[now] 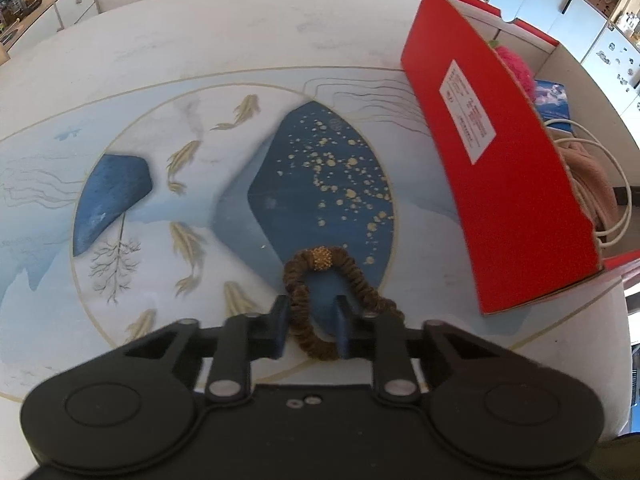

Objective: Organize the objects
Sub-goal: 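Grasp the brown braided cord with the left gripper and lift it, then carry the brown braided cord into the box and release it by the cables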

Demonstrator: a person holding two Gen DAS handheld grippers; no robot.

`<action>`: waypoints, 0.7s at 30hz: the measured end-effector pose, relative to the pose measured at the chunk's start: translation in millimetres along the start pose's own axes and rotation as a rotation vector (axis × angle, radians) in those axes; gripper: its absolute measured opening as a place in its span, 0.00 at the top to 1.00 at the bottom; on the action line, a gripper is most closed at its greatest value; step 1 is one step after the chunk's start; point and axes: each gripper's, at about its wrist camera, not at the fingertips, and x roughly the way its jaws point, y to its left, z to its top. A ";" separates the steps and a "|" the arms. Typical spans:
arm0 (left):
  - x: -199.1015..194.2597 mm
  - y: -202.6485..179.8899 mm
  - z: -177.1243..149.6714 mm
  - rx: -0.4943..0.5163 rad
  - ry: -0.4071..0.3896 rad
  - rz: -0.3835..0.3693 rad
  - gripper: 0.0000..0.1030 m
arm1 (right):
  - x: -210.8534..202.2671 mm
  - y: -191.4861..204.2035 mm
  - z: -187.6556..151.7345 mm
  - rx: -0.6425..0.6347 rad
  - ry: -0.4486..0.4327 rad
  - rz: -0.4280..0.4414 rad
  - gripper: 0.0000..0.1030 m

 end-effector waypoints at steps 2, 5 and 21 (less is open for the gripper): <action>-2.6 -2.7 1.5 -0.002 -0.008 -0.006 0.93 | 0.0 0.2 -0.1 -0.001 0.000 0.000 0.94; -10.4 -9.5 5.7 0.016 -0.039 -0.010 0.95 | -0.6 -1.2 -0.9 -0.001 0.000 0.001 0.94; -95.5 -49.7 55.0 0.125 -0.301 -0.131 0.95 | -2.8 -3.9 -3.4 -0.005 -0.003 -0.003 0.94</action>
